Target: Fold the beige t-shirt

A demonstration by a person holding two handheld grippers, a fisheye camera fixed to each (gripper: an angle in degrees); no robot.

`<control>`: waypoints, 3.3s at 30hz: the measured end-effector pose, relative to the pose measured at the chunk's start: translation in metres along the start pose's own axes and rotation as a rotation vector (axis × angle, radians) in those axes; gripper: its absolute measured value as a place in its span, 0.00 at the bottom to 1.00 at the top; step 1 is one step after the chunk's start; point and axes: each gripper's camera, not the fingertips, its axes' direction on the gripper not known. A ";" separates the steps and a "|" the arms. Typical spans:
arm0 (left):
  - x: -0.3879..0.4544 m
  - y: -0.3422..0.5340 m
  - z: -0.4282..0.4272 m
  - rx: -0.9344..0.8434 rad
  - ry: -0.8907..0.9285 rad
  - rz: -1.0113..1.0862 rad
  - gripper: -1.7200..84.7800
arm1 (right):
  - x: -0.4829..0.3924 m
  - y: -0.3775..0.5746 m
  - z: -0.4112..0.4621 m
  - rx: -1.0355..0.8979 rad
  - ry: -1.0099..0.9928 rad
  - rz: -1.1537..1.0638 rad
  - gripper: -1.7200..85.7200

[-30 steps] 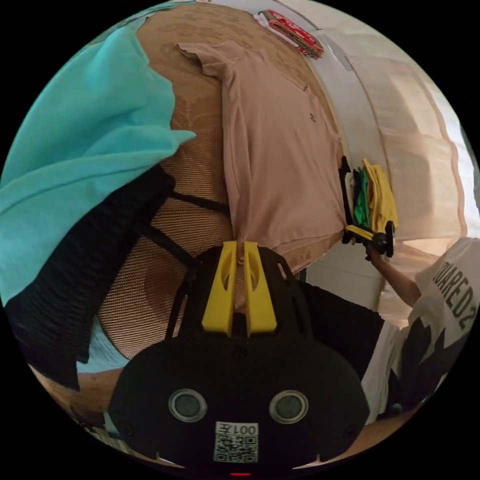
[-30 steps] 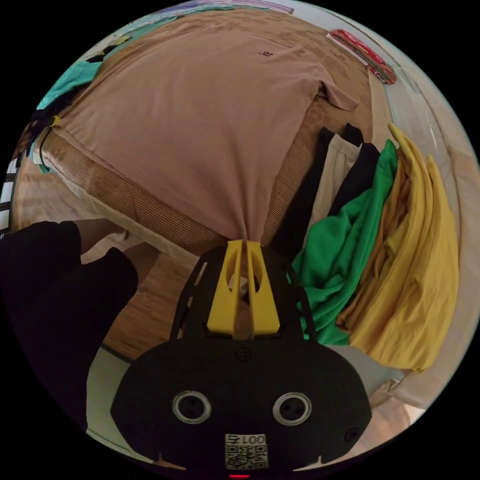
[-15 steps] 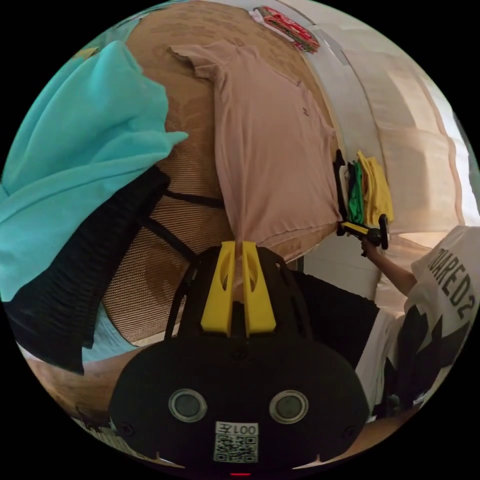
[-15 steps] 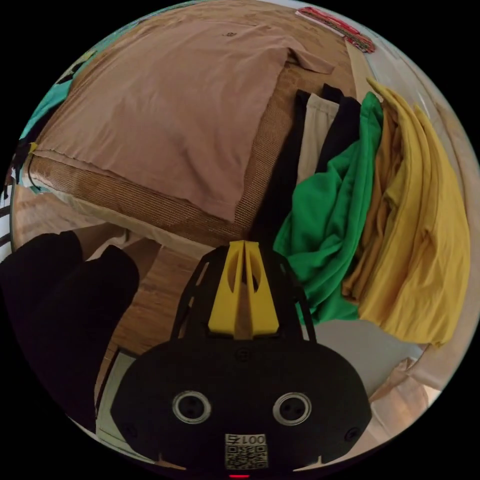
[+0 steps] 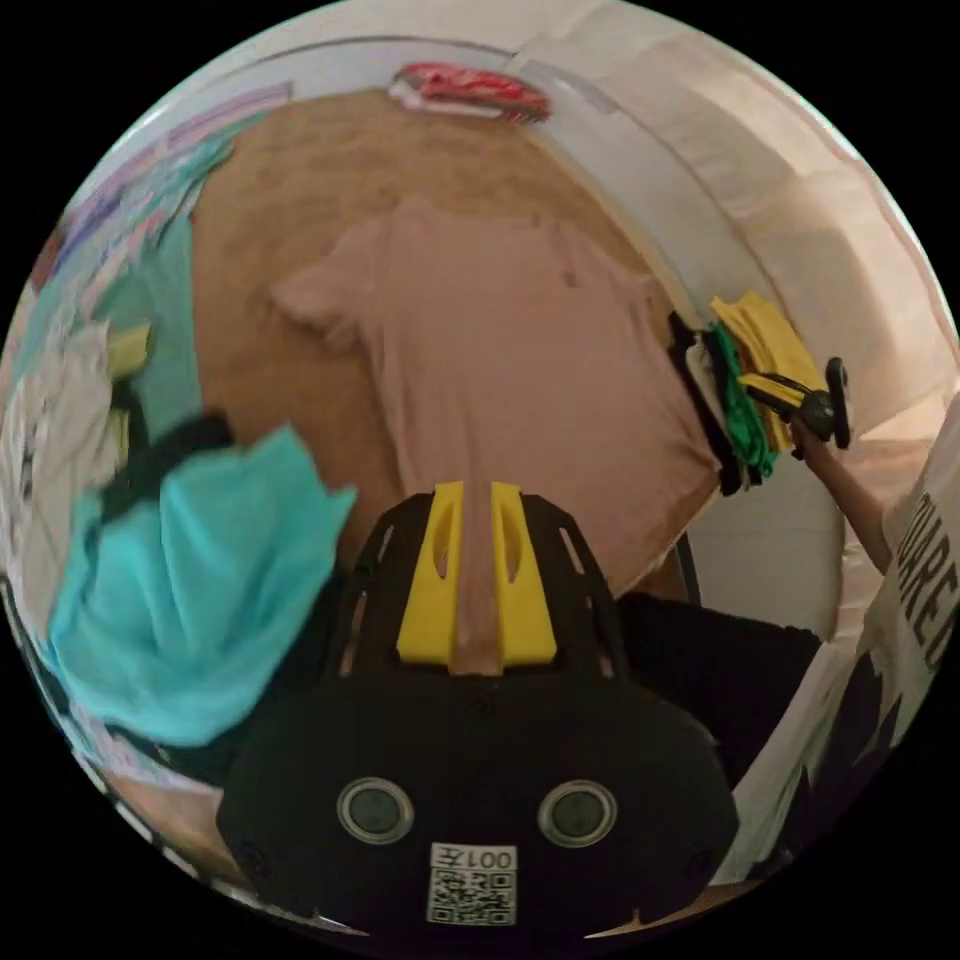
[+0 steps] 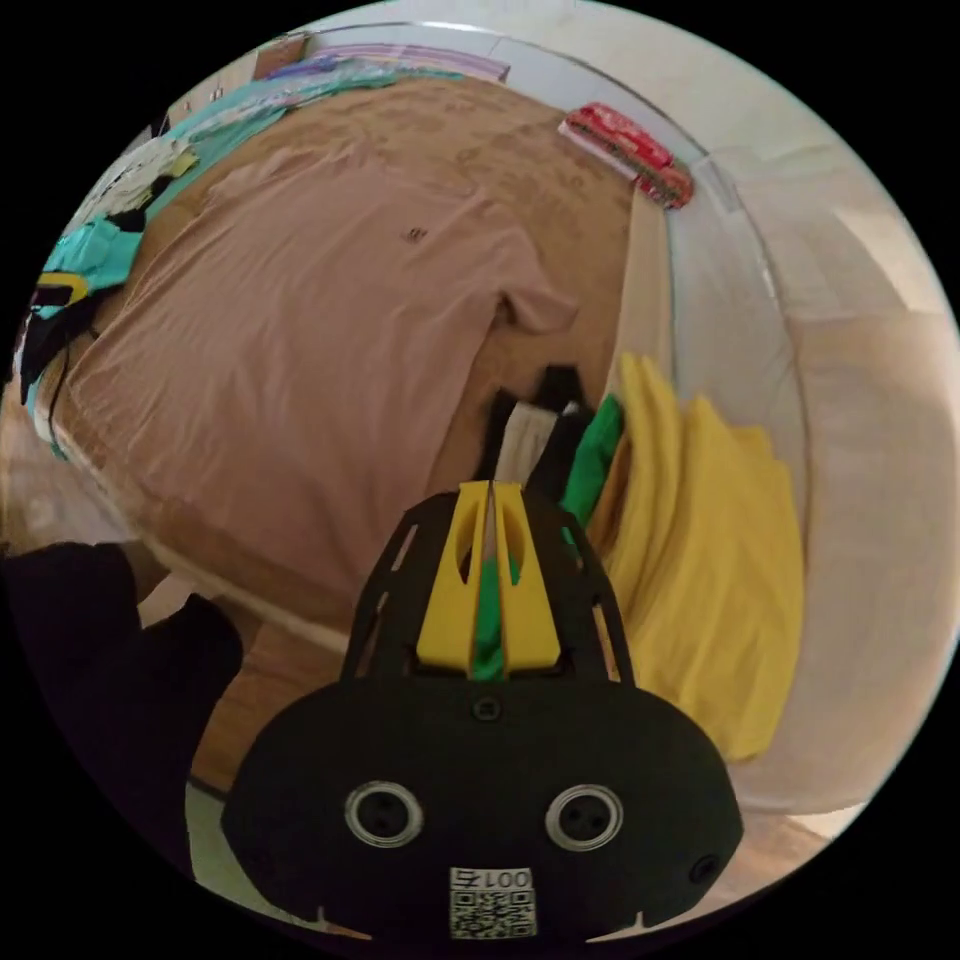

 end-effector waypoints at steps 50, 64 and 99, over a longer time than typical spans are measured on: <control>0.196 -0.466 0.020 -0.008 0.294 0.102 0.05 | 0.054 -0.143 0.053 0.361 -0.154 -0.162 0.13; 0.197 -0.539 -0.024 0.019 0.346 0.089 0.01 | 0.003 -0.116 0.054 0.367 -0.151 -0.346 0.04; 0.369 -0.538 -0.079 -0.145 -0.160 0.698 0.07 | -0.096 -0.079 0.044 0.227 -0.238 0.193 0.04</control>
